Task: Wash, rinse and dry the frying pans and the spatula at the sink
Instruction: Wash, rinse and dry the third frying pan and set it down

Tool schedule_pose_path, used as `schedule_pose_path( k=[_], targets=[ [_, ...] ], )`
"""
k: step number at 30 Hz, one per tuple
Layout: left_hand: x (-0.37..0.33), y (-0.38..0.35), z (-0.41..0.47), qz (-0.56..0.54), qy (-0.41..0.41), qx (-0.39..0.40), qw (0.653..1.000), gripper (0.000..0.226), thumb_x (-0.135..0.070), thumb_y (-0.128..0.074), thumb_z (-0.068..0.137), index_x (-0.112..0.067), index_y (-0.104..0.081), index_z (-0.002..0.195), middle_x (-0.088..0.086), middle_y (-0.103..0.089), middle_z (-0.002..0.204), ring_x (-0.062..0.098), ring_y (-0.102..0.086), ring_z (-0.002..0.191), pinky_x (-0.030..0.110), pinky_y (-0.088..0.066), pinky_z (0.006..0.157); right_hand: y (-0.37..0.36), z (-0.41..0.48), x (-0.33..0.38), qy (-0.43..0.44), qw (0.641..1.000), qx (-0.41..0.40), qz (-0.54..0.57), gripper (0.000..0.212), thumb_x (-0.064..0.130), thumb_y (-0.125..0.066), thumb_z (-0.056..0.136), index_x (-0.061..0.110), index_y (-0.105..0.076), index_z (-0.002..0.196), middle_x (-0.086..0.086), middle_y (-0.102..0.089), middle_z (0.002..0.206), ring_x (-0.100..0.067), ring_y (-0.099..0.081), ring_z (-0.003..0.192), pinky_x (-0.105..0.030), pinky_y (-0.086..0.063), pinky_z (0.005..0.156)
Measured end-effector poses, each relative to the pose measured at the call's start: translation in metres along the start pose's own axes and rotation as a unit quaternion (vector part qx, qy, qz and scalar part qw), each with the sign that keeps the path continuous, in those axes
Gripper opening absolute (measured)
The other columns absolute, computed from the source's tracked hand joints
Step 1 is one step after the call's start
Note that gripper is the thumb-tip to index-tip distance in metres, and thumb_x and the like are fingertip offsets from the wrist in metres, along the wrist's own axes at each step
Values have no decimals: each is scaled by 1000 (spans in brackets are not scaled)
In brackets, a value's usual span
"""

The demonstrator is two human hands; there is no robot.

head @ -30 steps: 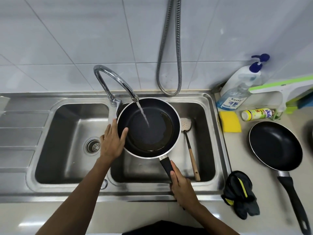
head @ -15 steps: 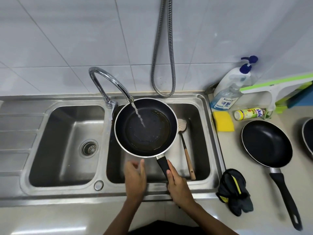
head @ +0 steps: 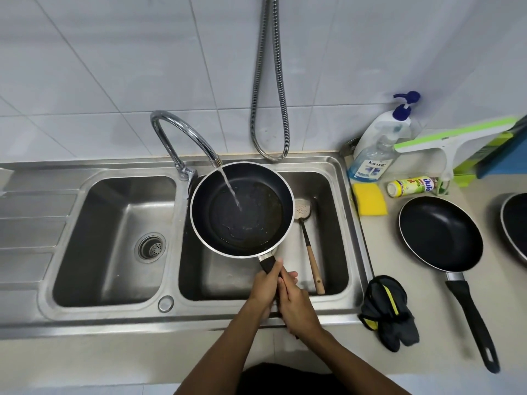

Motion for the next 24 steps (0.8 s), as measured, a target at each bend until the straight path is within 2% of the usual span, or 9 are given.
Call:
schedule_pose_path(
  k=[3,7,14,18,24],
  targets=[
    [2,-1,-5,6,9,3,1000,49,-47,-48,106,-5,-73,102,15,-80,100,24,-78,96,28,-60,81,2,-3,3,9,1000,1,4,49,66,-17,99,67,-18,147,1,-70,108,-11,-70,91,-39,-61,84],
    [3,-1,-6,37,14,4,999,67,-54,-42,106,5,-72,109,15,-80,96,22,-79,90,23,-59,72,3,-5,6,19,1000,-6,6,53,63,-18,99,58,-23,152,5,-66,129,-10,-67,110,-32,-56,99],
    [5,2,-10,31,14,10,999,62,-55,-42,106,-1,-69,114,15,-80,97,22,-79,92,26,-60,72,2,-5,8,26,999,1,-20,49,52,-25,105,55,-20,154,5,-66,134,-14,-67,115,-31,-54,100],
    [8,4,-8,20,20,3,1000,66,-56,-45,104,5,-67,118,18,-80,97,26,-79,93,32,-62,77,1,-5,4,42,999,8,-24,45,54,-26,106,69,-13,146,4,-69,129,-15,-69,110,-35,-58,96],
    [10,4,-8,26,10,-4,1000,65,-56,-43,105,3,-69,115,17,-80,97,25,-79,94,35,-62,85,2,-6,5,44,999,9,-27,46,50,-27,107,59,-19,152,4,-65,135,-15,-67,115,-32,-55,99]
  ],
)
Point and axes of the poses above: each hand's wrist, its own z-axis towards the middle knuckle, its own y-axis out of the back of the hand, x = y × z, the point moved 2 cm from there along z, towards the middle knuckle
